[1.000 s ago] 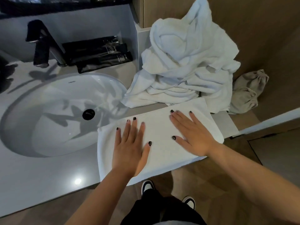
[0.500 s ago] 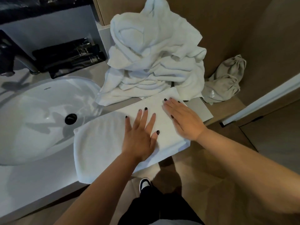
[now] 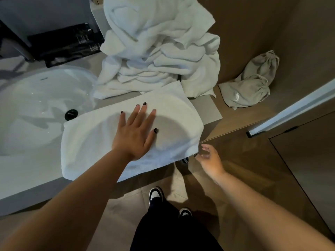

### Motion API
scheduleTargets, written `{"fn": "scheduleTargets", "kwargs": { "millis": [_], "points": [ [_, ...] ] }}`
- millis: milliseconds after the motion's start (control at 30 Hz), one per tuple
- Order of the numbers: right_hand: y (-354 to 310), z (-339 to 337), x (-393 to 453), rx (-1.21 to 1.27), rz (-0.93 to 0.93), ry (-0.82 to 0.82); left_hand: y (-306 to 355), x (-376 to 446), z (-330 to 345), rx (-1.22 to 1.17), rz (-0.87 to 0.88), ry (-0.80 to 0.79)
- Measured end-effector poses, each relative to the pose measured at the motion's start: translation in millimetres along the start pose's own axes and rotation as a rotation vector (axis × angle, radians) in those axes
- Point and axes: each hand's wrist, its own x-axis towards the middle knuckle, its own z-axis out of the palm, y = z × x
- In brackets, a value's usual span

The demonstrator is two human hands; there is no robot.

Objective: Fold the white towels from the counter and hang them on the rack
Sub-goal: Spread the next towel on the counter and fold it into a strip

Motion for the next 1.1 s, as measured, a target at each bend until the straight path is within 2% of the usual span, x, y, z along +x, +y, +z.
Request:
{"fn": "scheduleTargets", "kwargs": {
  "millis": [167,367,633,733,900,967,1100],
  "points": [
    [-2,4,14,0.093,0.036,-0.117,1,0,1,-0.006,-0.005,0.011],
    [18,-2,19,-0.147,0.178,-0.350,-1,0,1,-0.017,0.000,0.016],
    [47,-31,18,-0.097,0.172,-0.316,-1,-1,3,-0.036,-0.003,0.046],
    [64,-45,10,0.029,0.168,-0.326,-1,-2,2,-0.039,-0.011,0.049],
    [66,-58,-14,0.083,0.160,-0.189,0,-3,3,-0.064,-0.016,0.049],
    [53,-56,-17,0.055,0.104,-0.158,0,-3,3,-0.054,-0.021,0.051],
    [5,-47,-4,0.063,-0.117,-0.221,-2,-2,5,-0.032,-0.026,0.037]
  ]
}}
